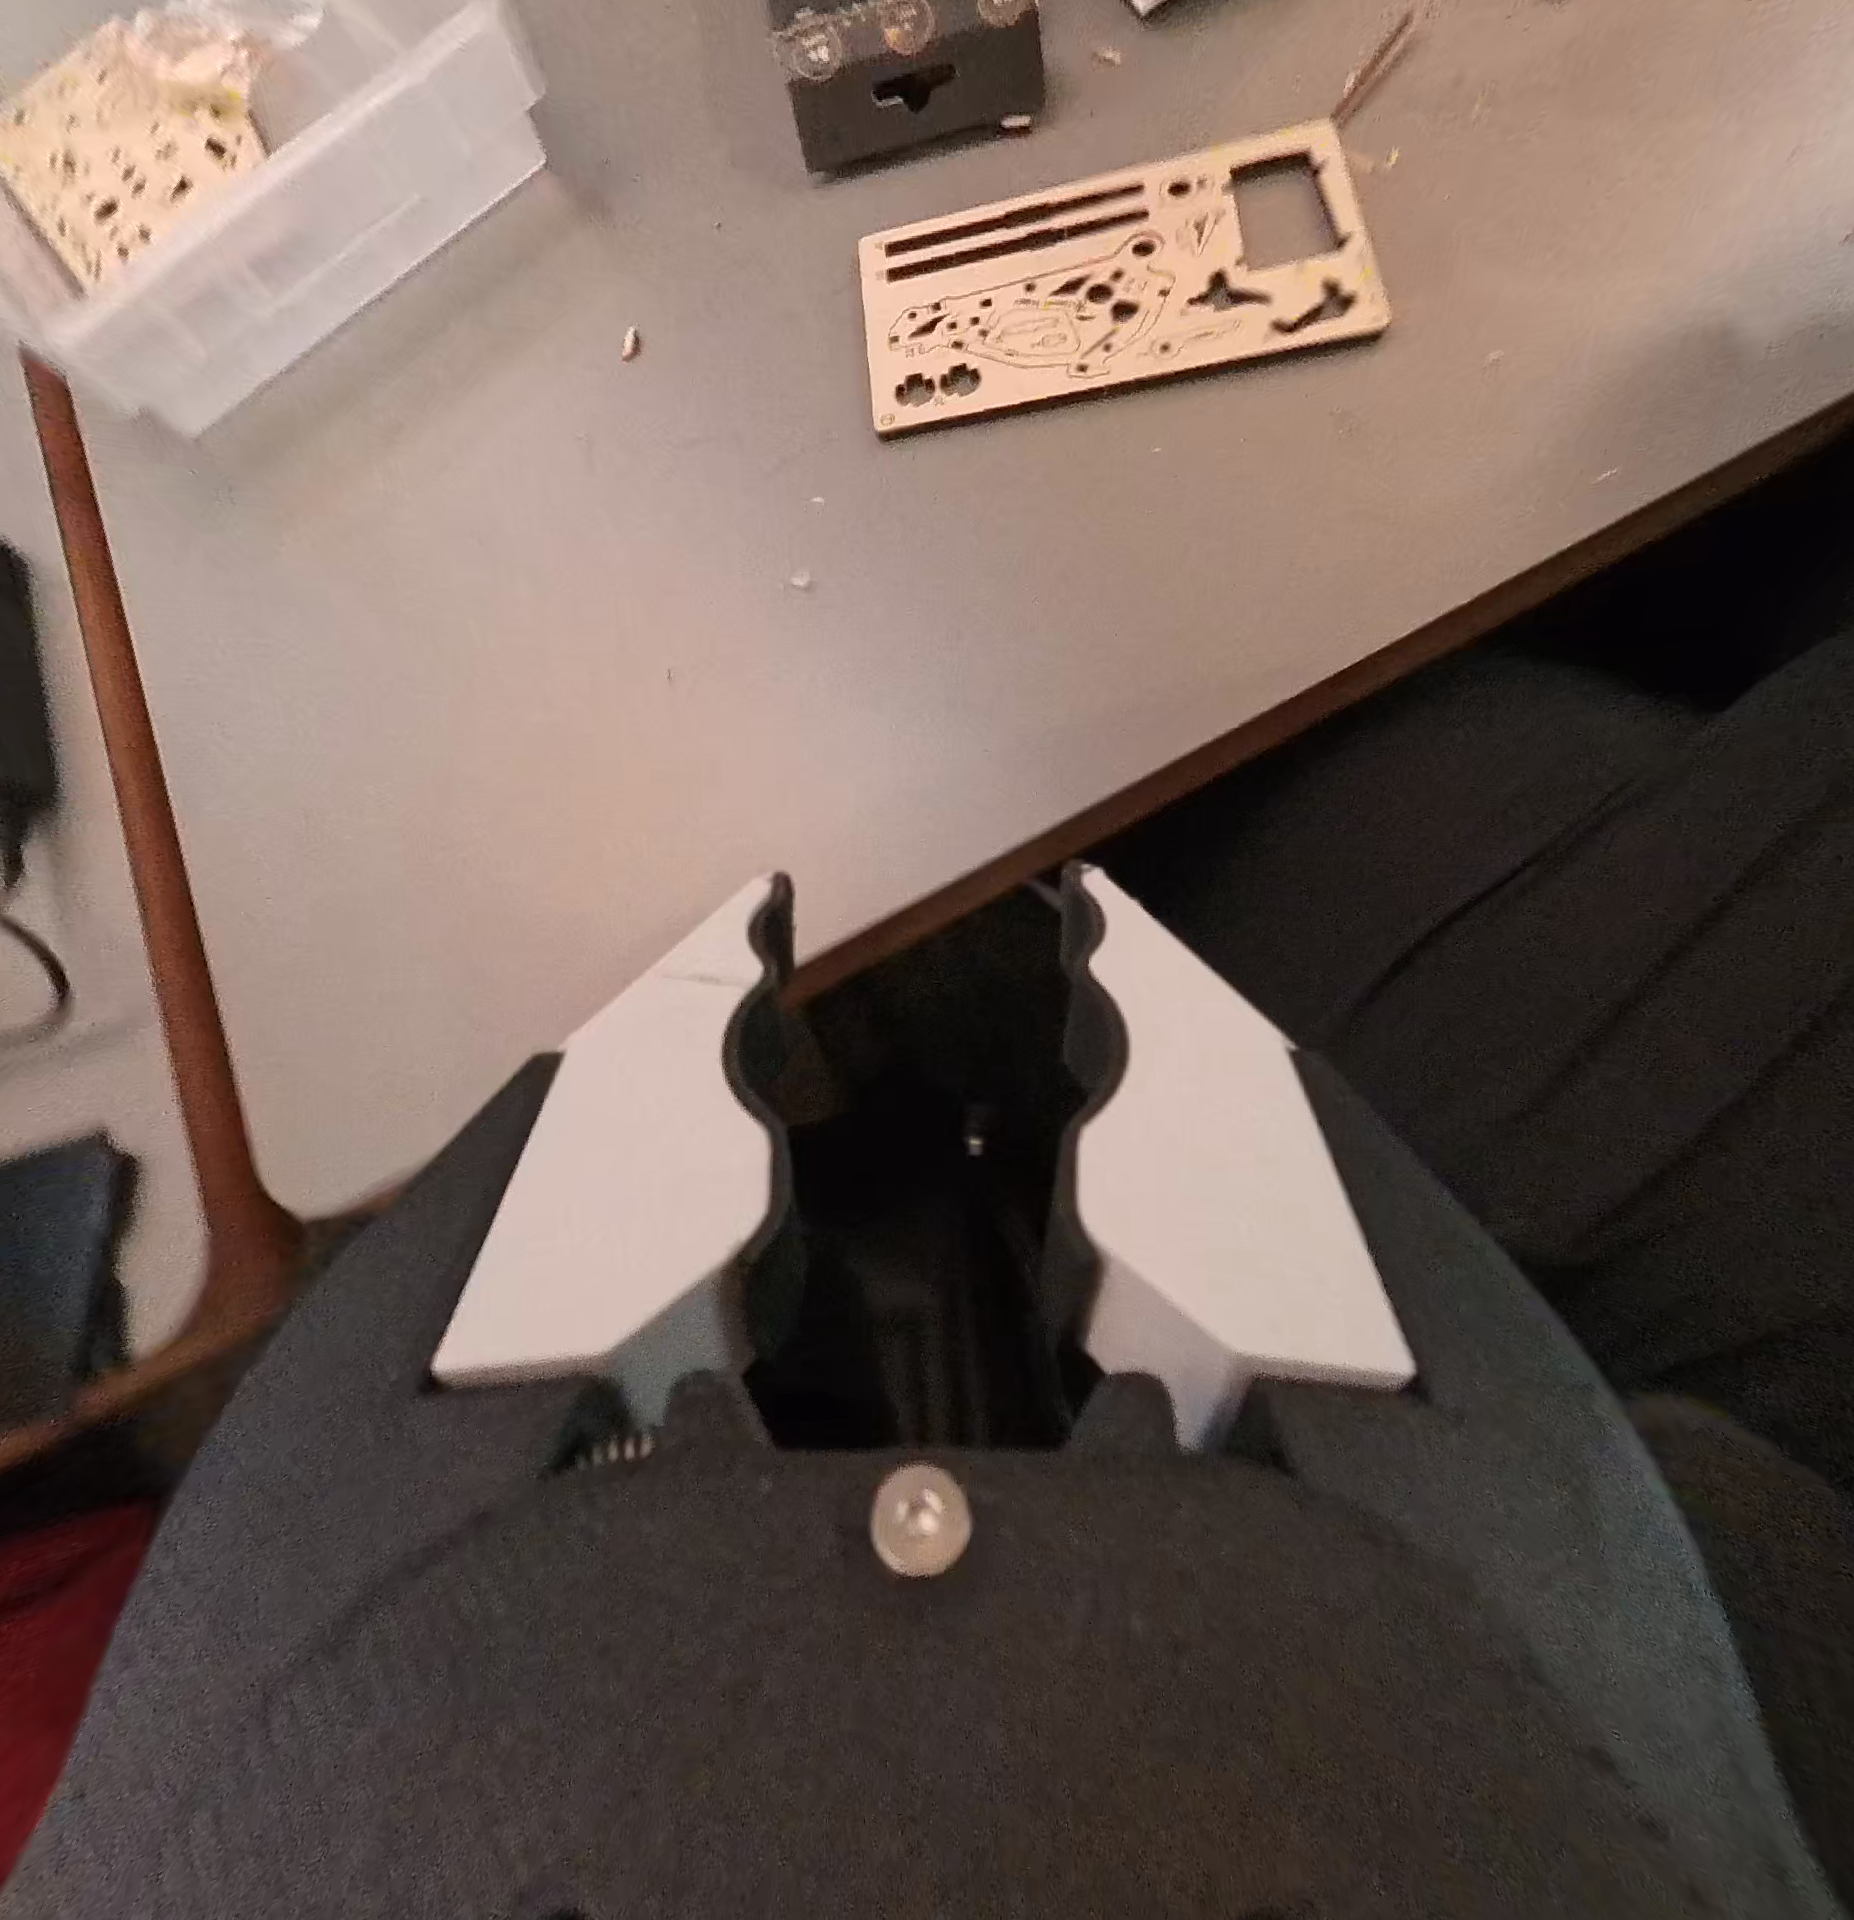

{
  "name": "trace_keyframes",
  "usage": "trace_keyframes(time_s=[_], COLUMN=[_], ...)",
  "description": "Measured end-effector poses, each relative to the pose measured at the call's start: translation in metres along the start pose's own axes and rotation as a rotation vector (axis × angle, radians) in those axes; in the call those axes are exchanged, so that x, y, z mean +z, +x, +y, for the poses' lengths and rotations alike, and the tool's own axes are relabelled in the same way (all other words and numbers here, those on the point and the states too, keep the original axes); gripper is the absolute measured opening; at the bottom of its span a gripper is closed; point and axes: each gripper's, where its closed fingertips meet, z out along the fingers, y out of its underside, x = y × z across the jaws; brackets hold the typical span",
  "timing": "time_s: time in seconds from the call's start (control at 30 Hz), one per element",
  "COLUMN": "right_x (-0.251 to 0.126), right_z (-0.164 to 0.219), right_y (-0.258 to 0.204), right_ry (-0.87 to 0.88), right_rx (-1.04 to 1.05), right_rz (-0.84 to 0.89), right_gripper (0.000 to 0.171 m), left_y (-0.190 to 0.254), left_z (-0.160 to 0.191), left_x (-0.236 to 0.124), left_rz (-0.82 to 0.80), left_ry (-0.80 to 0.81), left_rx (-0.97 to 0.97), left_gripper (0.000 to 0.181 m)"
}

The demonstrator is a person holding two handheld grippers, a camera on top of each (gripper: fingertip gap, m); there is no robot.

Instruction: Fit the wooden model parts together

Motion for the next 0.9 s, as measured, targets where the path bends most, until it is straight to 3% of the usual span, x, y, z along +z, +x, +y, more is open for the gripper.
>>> trace_keyframes(time_s=[0.1,0.2,0.3,0.4,0.43,0.53,0.6,0.67,0.73,0.8,0.9], right_x=[0.01,0.02,0.033,0.039,0.038,0.032,0.029,0.029,0.033,0.047,0.082], right_z=[0.006,0.012,0.017,0.027,0.027,0.013,0.003,-0.016,-0.042,-0.072,-0.112], right_y=[0.016,0.033,0.035,0.045,0.047,0.048,0.045,0.036,0.018,-0.012,-0.064], right_ry=[-0.108,-0.192,-0.243,-0.319,-0.329,-0.293,-0.272,-0.227,-0.163,-0.084,0.0], right_rx=[-0.138,-0.202,-0.191,-0.214,-0.213,-0.239,-0.245,-0.287,-0.355,-0.416,-0.478], right_rz=[0.111,0.188,0.204,0.291,0.322,0.411,0.451,0.492,0.518,0.491,0.389], right_gripper=[0.001,0.001,0.024,0.052,0.062,0.072,0.072,0.071,0.067,0.062,0.056], left_y=[0.018,0.04,0.057,0.073,0.076,0.064,0.047,0.015,-0.032,-0.087,-0.17], left_z=[0.015,0.026,0.024,0.034,0.045,0.1,0.153,0.211,0.246,0.28,0.355], left_x=[-0.017,-0.034,-0.065,-0.106,-0.12,-0.167,-0.182,-0.175,-0.162,-0.135,-0.076], left_rz=[-0.074,-0.197,-0.329,-0.381,-0.377,-0.425,-0.414,-0.416,-0.484,-0.516,-0.529], left_ry=[0.028,-0.071,-0.035,0.051,0.057,0.094,0.139,0.146,0.185,0.175,0.093], left_rx=[-0.078,0.127,0.275,0.245,0.211,0.049,-0.124,-0.321,-0.429,-0.522,-0.66], left_gripper=[0.047,0.052,0.051,0.046,0.045,0.039,0.046,0.048,0.047,0.051,0.042])
